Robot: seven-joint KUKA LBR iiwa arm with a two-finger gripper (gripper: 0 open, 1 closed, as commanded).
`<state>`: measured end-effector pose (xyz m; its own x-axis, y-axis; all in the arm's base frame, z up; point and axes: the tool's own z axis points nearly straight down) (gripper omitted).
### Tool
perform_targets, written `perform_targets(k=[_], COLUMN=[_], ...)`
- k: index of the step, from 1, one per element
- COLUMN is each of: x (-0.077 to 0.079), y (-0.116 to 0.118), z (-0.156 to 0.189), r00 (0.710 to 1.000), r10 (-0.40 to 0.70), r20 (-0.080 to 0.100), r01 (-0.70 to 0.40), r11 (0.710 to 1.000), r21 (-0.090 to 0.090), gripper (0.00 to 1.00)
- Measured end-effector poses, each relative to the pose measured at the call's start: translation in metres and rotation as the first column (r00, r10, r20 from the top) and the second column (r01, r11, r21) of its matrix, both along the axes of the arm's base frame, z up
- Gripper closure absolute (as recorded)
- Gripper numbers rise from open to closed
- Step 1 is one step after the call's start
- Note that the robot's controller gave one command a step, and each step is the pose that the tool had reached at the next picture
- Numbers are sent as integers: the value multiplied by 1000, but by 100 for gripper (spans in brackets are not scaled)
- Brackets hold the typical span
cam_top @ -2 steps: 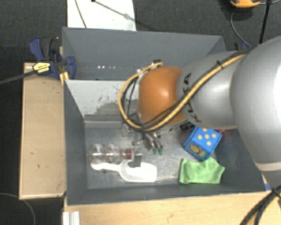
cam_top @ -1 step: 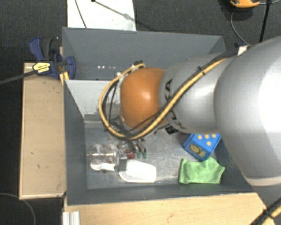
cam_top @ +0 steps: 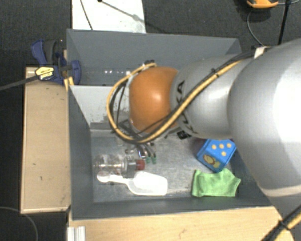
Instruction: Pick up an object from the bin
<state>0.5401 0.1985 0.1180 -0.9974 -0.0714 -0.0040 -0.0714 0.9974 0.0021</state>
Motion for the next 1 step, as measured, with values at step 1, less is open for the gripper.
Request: perform_targets(k=[1], x=[-3], y=[1], z=[-13], r00=[993], r10=[-118], r20=[2], r01=[118], r11=[993], r21=[1], gripper=[0])
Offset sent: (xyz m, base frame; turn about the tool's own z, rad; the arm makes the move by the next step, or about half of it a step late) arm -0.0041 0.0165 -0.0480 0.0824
